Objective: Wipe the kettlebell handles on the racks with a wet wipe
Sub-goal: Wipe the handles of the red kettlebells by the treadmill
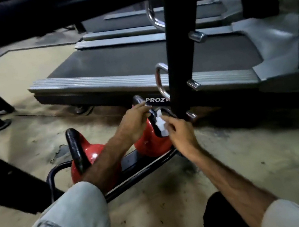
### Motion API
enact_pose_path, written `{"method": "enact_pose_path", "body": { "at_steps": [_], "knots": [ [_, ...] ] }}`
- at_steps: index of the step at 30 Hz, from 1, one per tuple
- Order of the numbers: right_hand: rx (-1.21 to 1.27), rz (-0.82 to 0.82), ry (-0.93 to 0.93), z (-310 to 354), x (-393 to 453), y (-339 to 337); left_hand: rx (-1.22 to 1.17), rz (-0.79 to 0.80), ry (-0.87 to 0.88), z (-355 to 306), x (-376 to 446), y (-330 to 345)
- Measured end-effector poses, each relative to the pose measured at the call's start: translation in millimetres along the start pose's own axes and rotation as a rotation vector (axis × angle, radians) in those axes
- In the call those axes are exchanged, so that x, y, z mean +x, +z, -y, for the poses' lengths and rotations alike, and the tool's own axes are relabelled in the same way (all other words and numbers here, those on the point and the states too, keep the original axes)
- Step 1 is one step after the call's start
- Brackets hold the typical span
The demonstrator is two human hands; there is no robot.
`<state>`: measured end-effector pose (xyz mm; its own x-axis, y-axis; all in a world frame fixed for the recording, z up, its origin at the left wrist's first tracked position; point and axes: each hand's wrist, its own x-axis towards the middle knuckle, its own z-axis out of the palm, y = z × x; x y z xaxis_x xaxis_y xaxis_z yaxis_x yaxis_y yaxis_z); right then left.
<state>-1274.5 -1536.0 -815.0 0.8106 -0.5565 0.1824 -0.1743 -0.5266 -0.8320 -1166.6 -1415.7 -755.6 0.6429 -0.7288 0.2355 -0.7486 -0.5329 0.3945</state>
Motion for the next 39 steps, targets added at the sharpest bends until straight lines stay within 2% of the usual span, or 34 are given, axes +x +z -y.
{"method": "enact_pose_path", "body": {
  "at_steps": [4, 8, 12, 17, 22, 28, 34, 39],
  "knots": [
    [0.026, 0.008, 0.036, -18, -11, 9, 0.018, 0.039, -0.013, 8, 19, 27],
    [0.114, -0.001, 0.114, -37, -20, 21, -0.086, 0.039, -0.088, 25, 34, 28],
    [0.116, -0.027, 0.084, -21, 12, 29, -0.133, 0.017, -0.124, 38, 40, 25],
    [0.072, 0.069, 0.171, -6, 40, 20, -0.207, -0.035, -0.109, 40, 35, 25],
    [0.191, -0.024, 0.141, -32, -11, 15, -0.265, -0.063, -0.112, 41, 35, 26],
    [0.211, -0.067, 0.094, -10, 28, 29, -0.248, -0.078, -0.095, 42, 34, 27],
    [0.224, -0.019, 0.182, -32, 1, 25, -0.314, -0.089, -0.095, 42, 32, 27],
    [0.222, 0.069, 0.35, -13, 50, 32, -0.335, -0.106, -0.095, 43, 32, 28]
  ]
}}
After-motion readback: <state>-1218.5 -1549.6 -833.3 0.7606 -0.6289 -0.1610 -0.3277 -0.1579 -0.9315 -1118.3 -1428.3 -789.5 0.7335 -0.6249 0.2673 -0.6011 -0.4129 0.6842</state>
